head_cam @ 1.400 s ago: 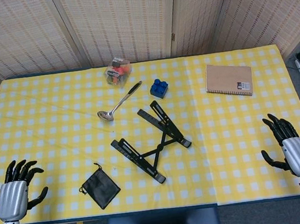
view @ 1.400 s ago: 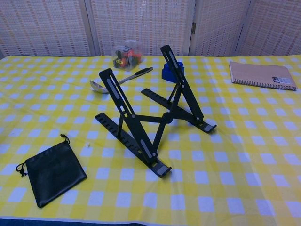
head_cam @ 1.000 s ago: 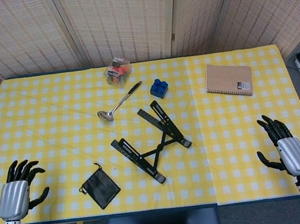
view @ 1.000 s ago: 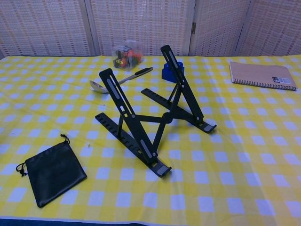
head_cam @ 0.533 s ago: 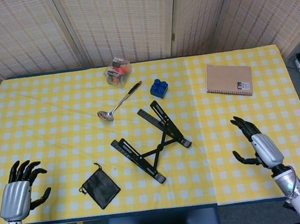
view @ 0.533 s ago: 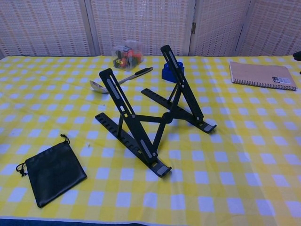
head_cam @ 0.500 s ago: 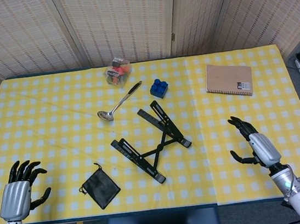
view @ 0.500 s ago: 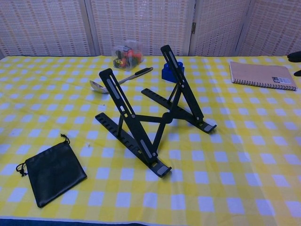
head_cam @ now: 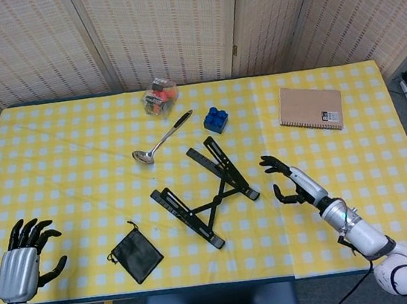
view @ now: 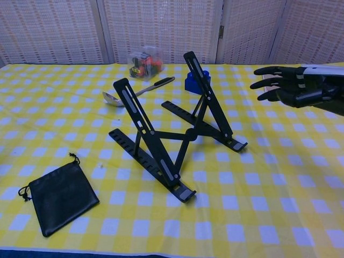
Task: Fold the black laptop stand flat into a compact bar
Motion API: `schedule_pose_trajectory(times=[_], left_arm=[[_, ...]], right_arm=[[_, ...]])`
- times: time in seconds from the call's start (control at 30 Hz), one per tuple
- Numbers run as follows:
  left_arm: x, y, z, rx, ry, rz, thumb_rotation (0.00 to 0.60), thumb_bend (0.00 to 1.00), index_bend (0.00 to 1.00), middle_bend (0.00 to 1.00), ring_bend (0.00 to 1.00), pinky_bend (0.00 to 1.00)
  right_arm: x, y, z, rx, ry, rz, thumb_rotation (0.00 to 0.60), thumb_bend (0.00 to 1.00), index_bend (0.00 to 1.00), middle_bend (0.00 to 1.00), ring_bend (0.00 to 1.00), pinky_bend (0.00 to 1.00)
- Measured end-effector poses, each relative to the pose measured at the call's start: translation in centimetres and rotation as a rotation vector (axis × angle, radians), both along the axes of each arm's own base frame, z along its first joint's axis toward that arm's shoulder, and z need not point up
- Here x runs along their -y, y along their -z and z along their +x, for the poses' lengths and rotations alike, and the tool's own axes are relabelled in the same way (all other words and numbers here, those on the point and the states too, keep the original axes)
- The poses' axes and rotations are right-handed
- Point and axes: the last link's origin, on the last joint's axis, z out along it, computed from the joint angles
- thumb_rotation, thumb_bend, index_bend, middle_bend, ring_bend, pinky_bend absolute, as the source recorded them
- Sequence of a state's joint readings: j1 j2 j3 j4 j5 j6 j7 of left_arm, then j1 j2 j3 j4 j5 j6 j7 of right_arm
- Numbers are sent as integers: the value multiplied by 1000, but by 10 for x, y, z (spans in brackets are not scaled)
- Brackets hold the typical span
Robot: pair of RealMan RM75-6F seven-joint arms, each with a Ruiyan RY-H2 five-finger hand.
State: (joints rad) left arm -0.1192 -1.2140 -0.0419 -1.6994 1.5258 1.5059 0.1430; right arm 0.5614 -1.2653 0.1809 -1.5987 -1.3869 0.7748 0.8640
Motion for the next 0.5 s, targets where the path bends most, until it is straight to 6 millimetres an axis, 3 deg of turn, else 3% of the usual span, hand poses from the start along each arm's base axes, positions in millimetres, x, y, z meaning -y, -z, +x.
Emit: schedule_pose_trajectory(times=[0.23, 0.5], left_arm=[[2, 0, -1, 1, -5, -4, 600, 305, 407, 256, 148, 0], [1, 0, 0, -1, 0, -11, 600, 305, 421, 256, 149, 0]], right_arm=[[30, 18, 11, 35, 60, 32, 600, 721, 0, 141, 165, 0], [48, 47, 20, 15, 79, 89, 600, 722, 0, 115, 156, 0]])
